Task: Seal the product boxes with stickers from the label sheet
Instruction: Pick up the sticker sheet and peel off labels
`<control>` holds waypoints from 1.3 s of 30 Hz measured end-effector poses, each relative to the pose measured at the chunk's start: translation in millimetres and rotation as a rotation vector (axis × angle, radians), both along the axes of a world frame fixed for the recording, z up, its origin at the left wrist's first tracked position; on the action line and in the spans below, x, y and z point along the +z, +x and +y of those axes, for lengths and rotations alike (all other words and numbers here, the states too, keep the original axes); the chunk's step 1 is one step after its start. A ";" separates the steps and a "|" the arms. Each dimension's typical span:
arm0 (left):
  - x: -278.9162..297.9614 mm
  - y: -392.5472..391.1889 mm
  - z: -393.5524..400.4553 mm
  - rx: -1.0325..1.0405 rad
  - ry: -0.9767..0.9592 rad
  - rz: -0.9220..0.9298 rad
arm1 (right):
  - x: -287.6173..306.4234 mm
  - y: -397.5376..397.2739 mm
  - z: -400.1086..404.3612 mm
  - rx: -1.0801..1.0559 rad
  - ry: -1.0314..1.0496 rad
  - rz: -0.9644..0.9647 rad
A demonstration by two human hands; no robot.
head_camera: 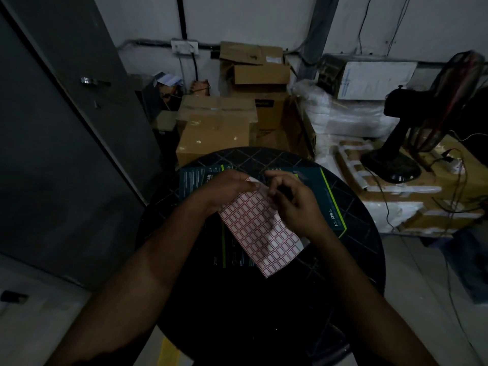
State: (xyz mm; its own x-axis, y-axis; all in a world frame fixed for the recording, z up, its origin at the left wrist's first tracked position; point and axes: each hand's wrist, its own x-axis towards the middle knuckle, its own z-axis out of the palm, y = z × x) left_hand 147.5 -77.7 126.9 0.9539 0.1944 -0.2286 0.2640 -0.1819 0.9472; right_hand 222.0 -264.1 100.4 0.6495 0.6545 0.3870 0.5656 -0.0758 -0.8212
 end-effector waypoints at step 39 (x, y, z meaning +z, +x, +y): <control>1.6 -6.1 -2.8 -0.034 0.007 -0.027 | 23.4 9.3 -4.7 0.150 -0.063 0.296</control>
